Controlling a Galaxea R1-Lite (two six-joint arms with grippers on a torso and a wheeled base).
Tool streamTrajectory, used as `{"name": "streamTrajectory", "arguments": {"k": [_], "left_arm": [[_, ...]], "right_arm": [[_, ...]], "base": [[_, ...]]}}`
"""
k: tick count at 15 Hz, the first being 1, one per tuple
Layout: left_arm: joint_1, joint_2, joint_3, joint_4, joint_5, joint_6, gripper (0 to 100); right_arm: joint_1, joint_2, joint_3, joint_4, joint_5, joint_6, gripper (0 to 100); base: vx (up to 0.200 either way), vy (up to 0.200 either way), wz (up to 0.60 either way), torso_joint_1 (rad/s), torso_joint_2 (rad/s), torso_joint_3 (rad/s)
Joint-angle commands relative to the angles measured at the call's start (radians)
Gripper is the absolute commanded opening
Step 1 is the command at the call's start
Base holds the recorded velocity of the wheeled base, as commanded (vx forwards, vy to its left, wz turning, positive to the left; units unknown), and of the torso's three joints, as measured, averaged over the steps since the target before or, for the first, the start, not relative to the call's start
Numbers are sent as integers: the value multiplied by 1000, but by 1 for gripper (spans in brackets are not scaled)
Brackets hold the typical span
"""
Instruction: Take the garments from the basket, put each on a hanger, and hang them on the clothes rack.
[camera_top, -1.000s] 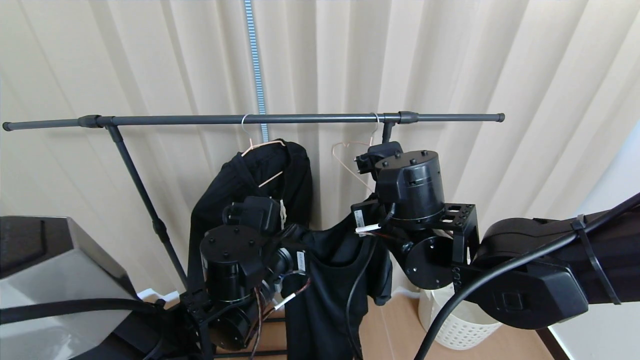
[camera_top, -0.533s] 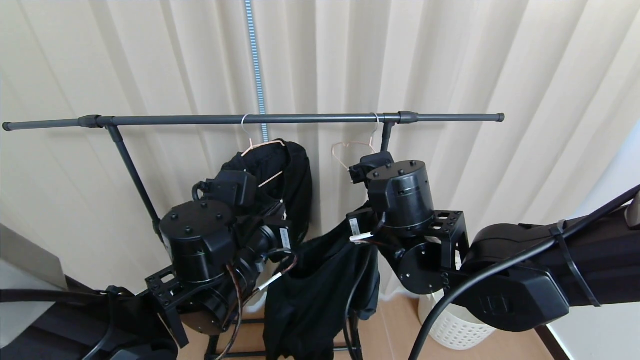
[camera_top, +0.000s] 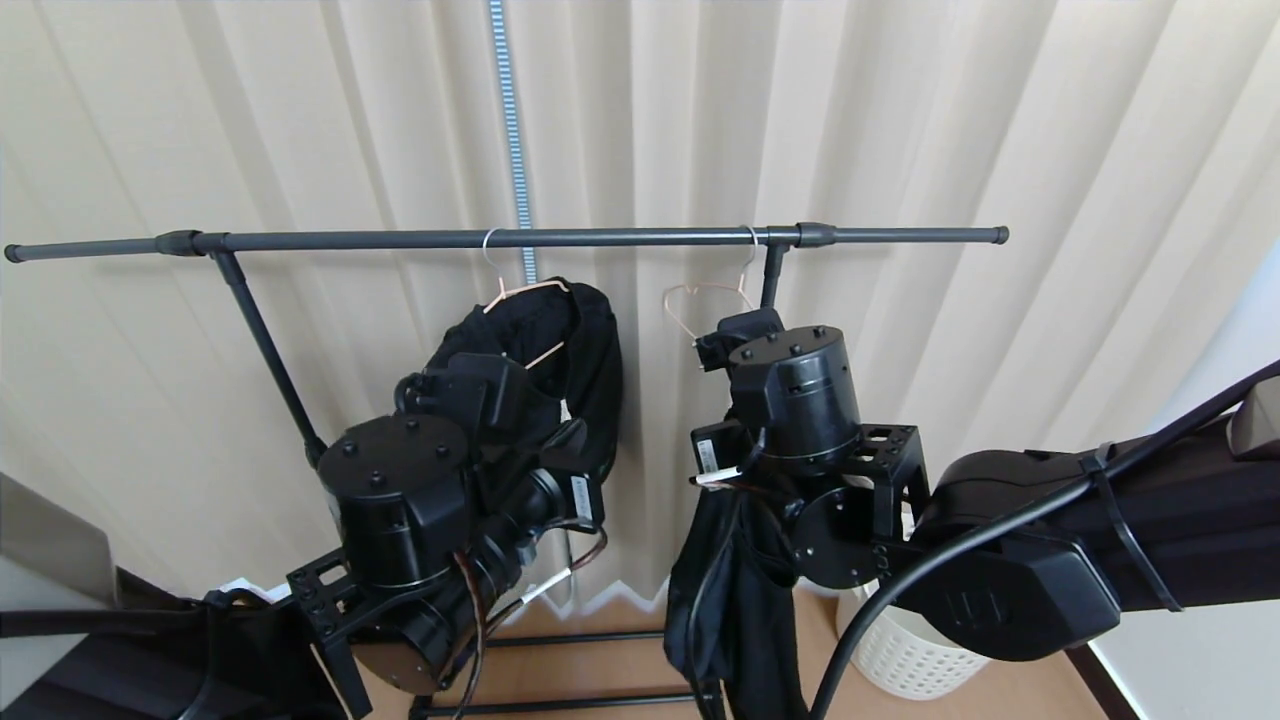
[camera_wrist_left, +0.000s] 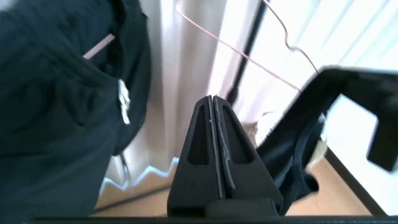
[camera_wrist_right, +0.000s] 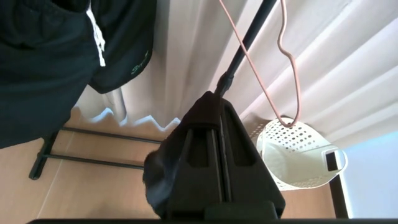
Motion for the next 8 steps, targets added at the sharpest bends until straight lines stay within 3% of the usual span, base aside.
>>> {"name": "streamTrajectory", "arguments": {"k": [1, 2, 7, 8], "left_arm": [[-26, 41, 10, -1, -2, -2, 0], [-35, 51, 14, -1, -2, -2, 100], [-101, 131, -3, -5, -19, -95, 100], [-115, 130, 7, -4, -66, -125, 100]], "right_arm": [[2, -4, 1, -3, 0, 0, 0], [4, -3, 0, -4, 0, 0, 0], [59, 2, -20, -7, 2, 39, 0], [77, 6, -28, -6, 2, 49, 0]], "base": [[0, 0, 0, 0, 0, 0], [0, 0, 0, 0, 0, 0], [0, 0, 0, 0, 0, 0], [0, 0, 0, 0, 0, 0]]}}
